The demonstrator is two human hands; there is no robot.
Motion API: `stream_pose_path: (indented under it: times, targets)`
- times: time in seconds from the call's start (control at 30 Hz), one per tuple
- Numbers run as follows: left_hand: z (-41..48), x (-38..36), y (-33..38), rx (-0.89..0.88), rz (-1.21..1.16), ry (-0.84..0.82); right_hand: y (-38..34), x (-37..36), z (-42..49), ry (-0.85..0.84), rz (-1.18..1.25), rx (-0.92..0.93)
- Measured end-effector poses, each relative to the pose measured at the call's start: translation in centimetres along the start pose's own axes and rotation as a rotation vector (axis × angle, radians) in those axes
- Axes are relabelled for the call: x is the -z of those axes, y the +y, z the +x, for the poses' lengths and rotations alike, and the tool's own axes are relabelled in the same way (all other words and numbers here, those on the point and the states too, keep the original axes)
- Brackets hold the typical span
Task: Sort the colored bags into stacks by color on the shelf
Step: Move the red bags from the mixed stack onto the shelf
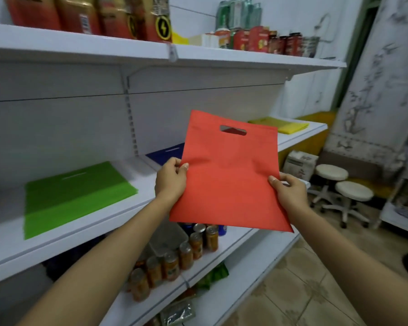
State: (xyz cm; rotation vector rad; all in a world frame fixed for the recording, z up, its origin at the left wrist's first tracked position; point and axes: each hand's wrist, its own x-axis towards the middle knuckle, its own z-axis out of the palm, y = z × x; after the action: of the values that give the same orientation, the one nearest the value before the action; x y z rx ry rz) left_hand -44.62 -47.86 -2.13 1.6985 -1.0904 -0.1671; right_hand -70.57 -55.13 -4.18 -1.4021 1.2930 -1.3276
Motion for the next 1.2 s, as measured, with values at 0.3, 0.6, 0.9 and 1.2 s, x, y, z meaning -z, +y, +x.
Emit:
stream_pose_path:
  times: [0.3, 0.6, 0.9, 1.2]
  targets:
    - [6.2, -10.9, 2.7, -0.04, -0.121, -0.116, 2.6, 4.1, 8.7, 0.124, 0.006, -0.047]
    - [18.2, -20.5, 3.2, -0.029, -0.147, -0.131, 2.9, 2.4, 22.0, 0.109, 0.045, -0.138]
    - [24.7, -25.2, 1.2, -0.009, -0.102, -0.146, 4.5, -0.4, 30.5, 0.1, 0.022, -0.112]
    - [28.9, -24.9, -1.8, 0.067, 0.114, -0.154, 6.5, -5.8, 40.9, -0.078, -0.013, -0.081]
